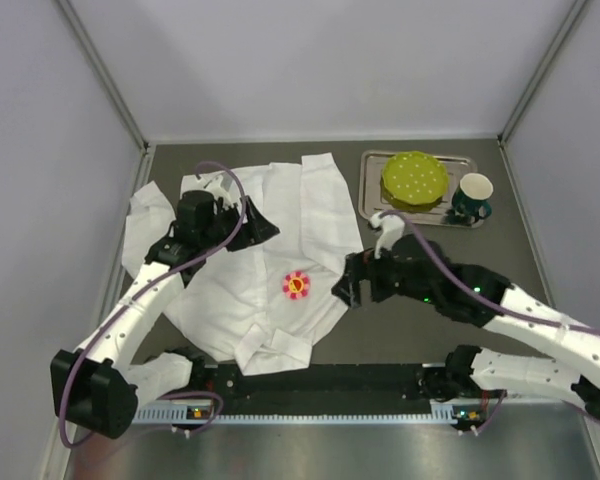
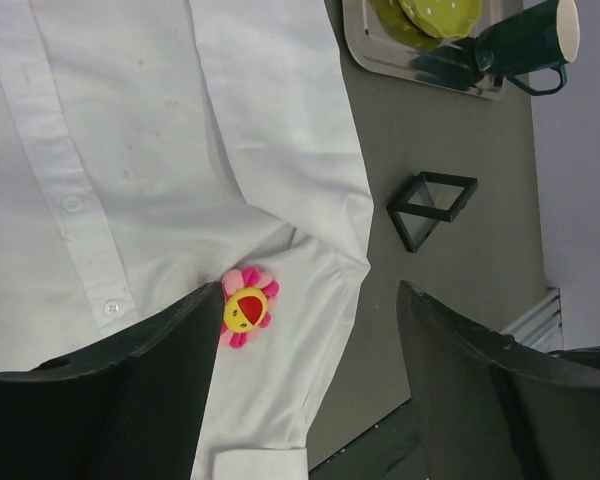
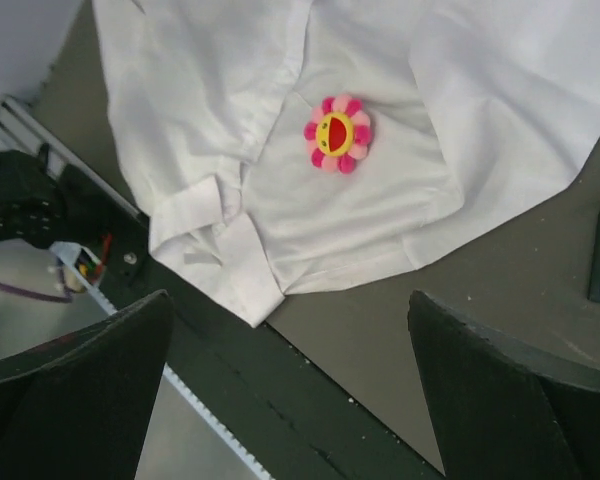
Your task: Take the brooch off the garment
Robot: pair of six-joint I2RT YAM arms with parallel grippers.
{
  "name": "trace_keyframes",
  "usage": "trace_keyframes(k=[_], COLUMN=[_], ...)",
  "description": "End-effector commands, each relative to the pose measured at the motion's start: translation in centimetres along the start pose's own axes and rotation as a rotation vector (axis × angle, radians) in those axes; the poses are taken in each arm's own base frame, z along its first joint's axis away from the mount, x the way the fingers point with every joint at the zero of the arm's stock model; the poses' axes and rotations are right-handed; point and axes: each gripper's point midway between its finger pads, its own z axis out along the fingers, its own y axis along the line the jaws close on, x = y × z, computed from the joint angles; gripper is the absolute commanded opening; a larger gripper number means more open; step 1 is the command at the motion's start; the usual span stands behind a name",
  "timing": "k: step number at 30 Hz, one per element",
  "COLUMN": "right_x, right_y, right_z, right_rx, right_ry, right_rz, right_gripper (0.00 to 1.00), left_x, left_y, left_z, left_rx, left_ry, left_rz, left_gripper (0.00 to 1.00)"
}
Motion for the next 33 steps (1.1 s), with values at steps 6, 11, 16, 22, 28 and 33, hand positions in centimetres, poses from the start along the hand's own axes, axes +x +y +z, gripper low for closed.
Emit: trace_keyframes(k=[6,11,16,22,28,33], right_x=[2.2,3.1,4.9,6.8,7.8,9.0], right_y=[2.3,2.5,1.9,0.9,1.1,2.1], right_z=[8.3,11.3,13.9,17.3,18.9,20.6], right_rx=[0.053,0.052,0.058,0.124,0.245,0.275], right_ry=[0.052,0.020,0.038,0.085,0.071,0.091], right_rz=[-0.086,0.040,0.032,-0.190,-0.380,-0.500], right_gripper=[0.91,0.83,0.62,0.63,0.62,0.22], left_x=[2.3,5.9,8.9,8.6,10.1,9.4], left_y=[1.5,0.7,2.1,3.9,5.6,6.5], left_z=[-1.7,-1.4,-0.5,-0.4,-0.2,-1.0], left_rx=[-0.029,0.075,0.063,-0.052,-0.130,-0.171], left_ry=[-0.025,0.121,0.225,0.195,0.192,0.105], left_rz=[-0.096,-0.130,-0.182,-0.234,-0.370,-0.386], left_gripper=[0.68,0.58,0.48,0.45,0.28,0.28])
